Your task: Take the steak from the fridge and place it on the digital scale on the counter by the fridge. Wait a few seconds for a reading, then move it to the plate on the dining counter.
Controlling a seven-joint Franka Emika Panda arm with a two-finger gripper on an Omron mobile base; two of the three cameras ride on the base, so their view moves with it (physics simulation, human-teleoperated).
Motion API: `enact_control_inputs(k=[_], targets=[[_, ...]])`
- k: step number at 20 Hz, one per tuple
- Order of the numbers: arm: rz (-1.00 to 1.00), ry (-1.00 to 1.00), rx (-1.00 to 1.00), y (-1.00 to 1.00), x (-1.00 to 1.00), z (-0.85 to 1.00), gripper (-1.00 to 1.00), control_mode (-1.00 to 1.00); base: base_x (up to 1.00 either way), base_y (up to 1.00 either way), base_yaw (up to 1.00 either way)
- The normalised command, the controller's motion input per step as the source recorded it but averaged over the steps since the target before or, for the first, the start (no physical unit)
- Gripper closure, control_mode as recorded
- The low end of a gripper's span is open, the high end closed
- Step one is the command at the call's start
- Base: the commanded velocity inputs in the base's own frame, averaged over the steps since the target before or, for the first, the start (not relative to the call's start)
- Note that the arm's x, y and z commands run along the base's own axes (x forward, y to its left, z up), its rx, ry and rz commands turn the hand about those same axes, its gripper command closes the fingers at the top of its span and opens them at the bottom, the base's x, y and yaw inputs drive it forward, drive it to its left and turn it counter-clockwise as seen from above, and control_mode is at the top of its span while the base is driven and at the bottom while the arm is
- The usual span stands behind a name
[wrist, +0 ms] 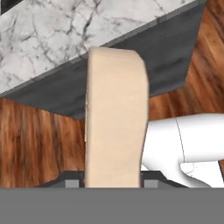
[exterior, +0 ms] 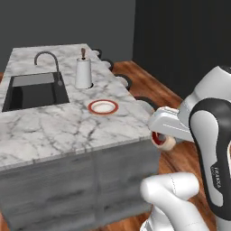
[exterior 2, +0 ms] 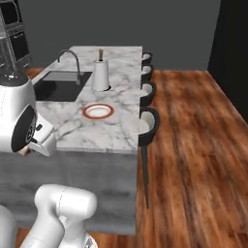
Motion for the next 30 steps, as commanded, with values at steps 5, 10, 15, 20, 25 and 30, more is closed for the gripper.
enact_control_inputs(k=[5,10,15,20,25,30], targets=[[0.0,0.0,0.0,0.0,0.0,0.0,1.0,1.0,0.78,-0.36,0.35],[0.0,0.0,0.0,0.0,0.0,0.0,1.0,1.0,0.68,-0.29,0.2],[0.0,0.01,0.0,-0.05,0.14,0.0,1.0,-1.0,0.57,-0.2,0.02],[0.0,0.02,0.0,-0.19,0.82,0.0,1.0,-1.0,0.0,0.0,0.0],[0.0,0.0,0.0,-0.15,0.98,-0.13,1.0,-1.0,0.0,0.0,0.0],[0.0,0.0,-0.06,0.0,1.0,-0.53,1.0,-1.0,0.0,0.0,0.0]])
